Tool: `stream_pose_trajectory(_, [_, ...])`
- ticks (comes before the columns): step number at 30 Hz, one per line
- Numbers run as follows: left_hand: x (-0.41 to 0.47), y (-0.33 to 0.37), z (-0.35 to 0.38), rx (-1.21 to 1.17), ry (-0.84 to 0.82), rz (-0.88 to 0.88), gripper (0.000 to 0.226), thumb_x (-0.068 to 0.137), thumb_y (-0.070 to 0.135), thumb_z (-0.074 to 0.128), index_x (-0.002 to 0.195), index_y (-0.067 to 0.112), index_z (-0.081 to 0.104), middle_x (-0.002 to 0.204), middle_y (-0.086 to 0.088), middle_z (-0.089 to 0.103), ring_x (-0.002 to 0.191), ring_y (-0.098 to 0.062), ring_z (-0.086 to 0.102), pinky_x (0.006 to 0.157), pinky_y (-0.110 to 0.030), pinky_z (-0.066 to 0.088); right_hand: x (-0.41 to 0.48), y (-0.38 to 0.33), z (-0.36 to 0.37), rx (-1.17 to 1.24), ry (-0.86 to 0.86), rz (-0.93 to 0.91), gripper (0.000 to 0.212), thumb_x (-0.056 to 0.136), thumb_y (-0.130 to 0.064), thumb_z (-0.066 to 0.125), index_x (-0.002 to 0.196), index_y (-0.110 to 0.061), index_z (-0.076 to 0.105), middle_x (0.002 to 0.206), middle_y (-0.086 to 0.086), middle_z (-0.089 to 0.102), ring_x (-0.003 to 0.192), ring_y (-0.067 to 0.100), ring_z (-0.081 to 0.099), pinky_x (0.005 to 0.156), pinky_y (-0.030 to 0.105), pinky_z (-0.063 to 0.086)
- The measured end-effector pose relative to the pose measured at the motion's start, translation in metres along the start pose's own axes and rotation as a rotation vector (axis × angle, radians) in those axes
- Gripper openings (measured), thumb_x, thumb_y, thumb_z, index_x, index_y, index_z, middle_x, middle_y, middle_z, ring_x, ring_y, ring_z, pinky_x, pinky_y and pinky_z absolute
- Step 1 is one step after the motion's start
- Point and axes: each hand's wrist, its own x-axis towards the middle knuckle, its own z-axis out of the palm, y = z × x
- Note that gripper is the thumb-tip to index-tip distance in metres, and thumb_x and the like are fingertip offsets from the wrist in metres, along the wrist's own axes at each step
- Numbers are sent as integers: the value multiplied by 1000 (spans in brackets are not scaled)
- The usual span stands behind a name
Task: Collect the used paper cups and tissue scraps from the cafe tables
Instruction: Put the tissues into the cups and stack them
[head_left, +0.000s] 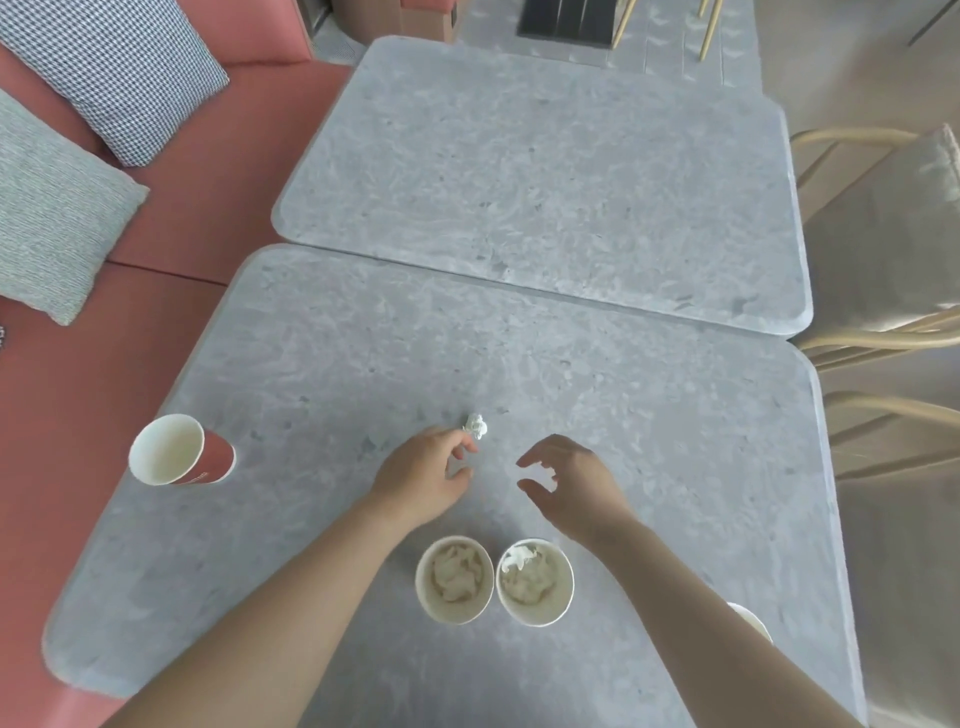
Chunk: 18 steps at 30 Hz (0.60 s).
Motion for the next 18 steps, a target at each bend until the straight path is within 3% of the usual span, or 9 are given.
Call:
stream_pose_trajectory(5, [35, -11, 15, 101, -58, 48, 34, 82, 19, 57, 115, 23, 51, 121, 4, 44, 106, -17, 51, 78, -33, 48, 25, 25, 18, -181, -66, 43, 35, 85, -25, 62, 119, -25, 56, 133, -8, 45, 125, 12, 36, 83, 19, 35])
stream_pose_trajectory(9, [56, -19, 23, 132, -63, 47, 45, 82, 16, 55, 126, 22, 47, 130, -1, 40, 118, -22, 44, 88, -38, 47, 33, 35, 27, -218, -51, 32, 41, 84, -32, 62, 124, -25, 52, 138, -5, 37, 129, 16, 30, 99, 35, 40])
stream_pose_trajectory(15, [67, -25, 31, 89, -74, 90, 18, 83, 14, 56, 100, 19, 61, 100, -3, 52, 95, -24, 53, 72, -36, 46, 42, 43, 29, -196, -21, -26, 39, 80, -34, 66, 117, -25, 57, 132, -2, 41, 124, 19, 33, 98, 36, 35])
stream_pose_trajectory(18, [62, -26, 29, 83, -109, 77, 16, 83, 15, 56, 97, 22, 60, 98, 1, 53, 90, -20, 54, 68, -31, 45, 41, 42, 28, -202, -32, -28, 39, 81, -35, 64, 118, -27, 54, 133, -5, 38, 125, 17, 30, 99, 35, 34])
